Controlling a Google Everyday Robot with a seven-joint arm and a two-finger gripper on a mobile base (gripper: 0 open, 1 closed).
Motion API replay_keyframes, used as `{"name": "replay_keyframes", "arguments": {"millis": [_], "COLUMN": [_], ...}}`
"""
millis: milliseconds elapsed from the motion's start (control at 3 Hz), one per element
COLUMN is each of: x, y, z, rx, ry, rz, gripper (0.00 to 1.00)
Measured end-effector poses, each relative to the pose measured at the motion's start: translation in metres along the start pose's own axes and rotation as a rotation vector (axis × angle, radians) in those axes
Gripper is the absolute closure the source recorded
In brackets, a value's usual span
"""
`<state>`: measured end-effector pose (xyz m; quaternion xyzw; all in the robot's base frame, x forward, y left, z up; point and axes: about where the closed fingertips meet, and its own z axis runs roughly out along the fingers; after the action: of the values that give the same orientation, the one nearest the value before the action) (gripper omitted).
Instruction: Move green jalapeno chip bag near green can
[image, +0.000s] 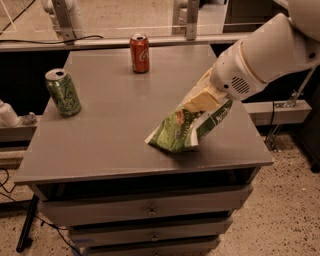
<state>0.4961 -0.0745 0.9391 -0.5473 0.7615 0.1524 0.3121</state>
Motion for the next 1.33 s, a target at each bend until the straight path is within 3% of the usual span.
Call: {"name": "replay_keyframes", "arguments": {"millis": [667,1000,1333], "x": [-0.063,-0.064,-0.066], "y": [0.011,0.011,0.013], "z": [0.013,0.014,0.013], "rx": [-0.034,-0.034,-0.033], "ry": [-0.1,-0.1,-0.1], "rz": [0.054,0.061,0.057], "gripper": [1.0,1.0,0.82]}}
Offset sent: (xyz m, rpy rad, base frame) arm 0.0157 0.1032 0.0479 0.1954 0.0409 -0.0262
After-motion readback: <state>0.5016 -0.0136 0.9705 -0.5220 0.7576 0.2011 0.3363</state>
